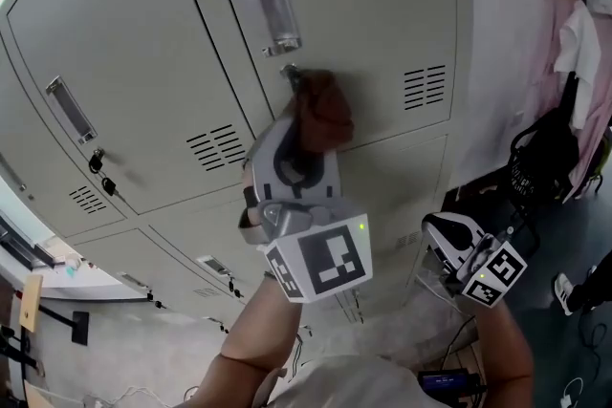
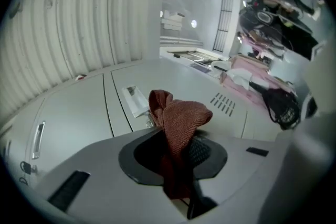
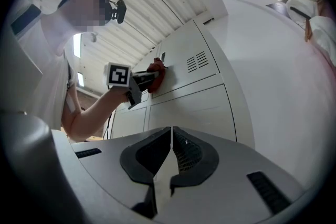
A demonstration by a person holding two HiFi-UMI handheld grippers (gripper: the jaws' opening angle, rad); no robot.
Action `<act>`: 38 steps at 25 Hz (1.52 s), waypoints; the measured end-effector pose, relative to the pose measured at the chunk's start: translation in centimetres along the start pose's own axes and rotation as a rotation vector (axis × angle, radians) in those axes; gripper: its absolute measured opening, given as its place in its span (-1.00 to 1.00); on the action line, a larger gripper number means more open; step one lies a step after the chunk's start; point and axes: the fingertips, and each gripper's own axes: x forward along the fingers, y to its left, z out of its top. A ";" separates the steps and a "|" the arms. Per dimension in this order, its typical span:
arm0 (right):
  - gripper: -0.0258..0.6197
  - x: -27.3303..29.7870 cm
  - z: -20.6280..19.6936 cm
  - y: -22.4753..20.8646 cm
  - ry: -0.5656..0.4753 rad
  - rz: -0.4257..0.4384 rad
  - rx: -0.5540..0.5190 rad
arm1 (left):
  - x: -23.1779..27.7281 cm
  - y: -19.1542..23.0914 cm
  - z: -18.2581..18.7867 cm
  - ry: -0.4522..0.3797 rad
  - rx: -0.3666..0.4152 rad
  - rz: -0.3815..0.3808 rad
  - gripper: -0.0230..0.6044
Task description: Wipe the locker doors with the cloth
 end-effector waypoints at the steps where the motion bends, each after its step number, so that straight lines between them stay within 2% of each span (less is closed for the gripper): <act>1: -0.85 0.0 0.1 0.1 -0.005 0.002 -0.004 | 0.5 0.3 0.6 -0.001 -0.046 0.009 -0.66; 2: -0.85 0.1 0.2 0.3 -0.008 0.006 -0.008 | 0.9 0.3 1.2 -0.002 -0.076 0.014 -0.66; 4: -0.85 0.1 0.1 0.5 -0.009 0.008 -0.012 | 1.8 -1.1 2.3 -0.007 -0.076 0.005 -0.66; 7: -0.85 -0.8 0.0 0.6 -0.009 -0.002 -0.012 | 3.5 -4.6 3.8 -0.010 0.011 -0.036 -0.66; 9: -0.85 -1.7 0.0 0.1 -0.008 -0.023 -0.012 | 5.0 -7.5 5.1 -0.010 0.089 -0.095 -0.66; 11: -0.85 -2.8 0.4 -0.6 -0.014 -0.051 -0.012 | 6.6 -11.1 6.6 -0.022 0.189 -0.172 -0.66; 13: -0.85 -3.7 0.9 -1.1 -0.027 -0.077 -0.014 | 8.1 -14.9 8.1 -0.063 0.332 -0.225 -0.66; 16: -0.85 -4.5 1.1 -1.4 -0.034 -0.100 -0.019 | 10.0 -17.4 10.9 -0.137 0.577 -0.206 -0.66; 18: -0.85 -4.8 1.2 -1.6 -0.034 -0.105 -0.022 | 11.1 -16.4 12.9 -0.160 0.670 -0.170 -0.66; 20: -0.85 -5.0 1.4 -1.9 -0.039 -0.110 -0.024 | 11.7 -14.2 14.1 -0.157 0.720 -0.147 -0.66; 21: -0.85 -5.0 1.5 -2.0 -0.043 -0.111 -0.025 | 11.8 -13.1 14.1 -0.142 0.732 -0.159 -0.66; 24: -0.85 -4.8 1.5 -2.2 -0.048 -0.104 -0.023 | 10.9 -10.3 12.4 -0.048 0.669 -0.306 -0.66; 25: -0.85 -4.5 1.2 -2.2 -0.045 -0.097 -0.018 | 10.6 -8.4 12.2 -0.017 0.644 -0.315 -0.66; 28: -0.85 -3.2 0.3 -2.0 -0.027 -0.065 -0.010 | 9.9 -1.6 12.5 0.055 0.626 -0.270 -0.66; 31: -0.85 -1.5 0.1 -1.5 -0.019 -0.022 -0.023 | 7.9 3.9 11.5 0.091 0.683 -0.246 -0.66; 35: -0.85 0.3 -0.2 -1.3 -0.013 0.016 -0.017 | 4.4 7.2 7.2 0.155 0.696 -0.286 -0.66; 38: -0.85 1.6 -0.4 -0.8 -0.014 0.044 -0.021 | 2.4 8.4 4.6 0.170 0.691 -0.235 -0.66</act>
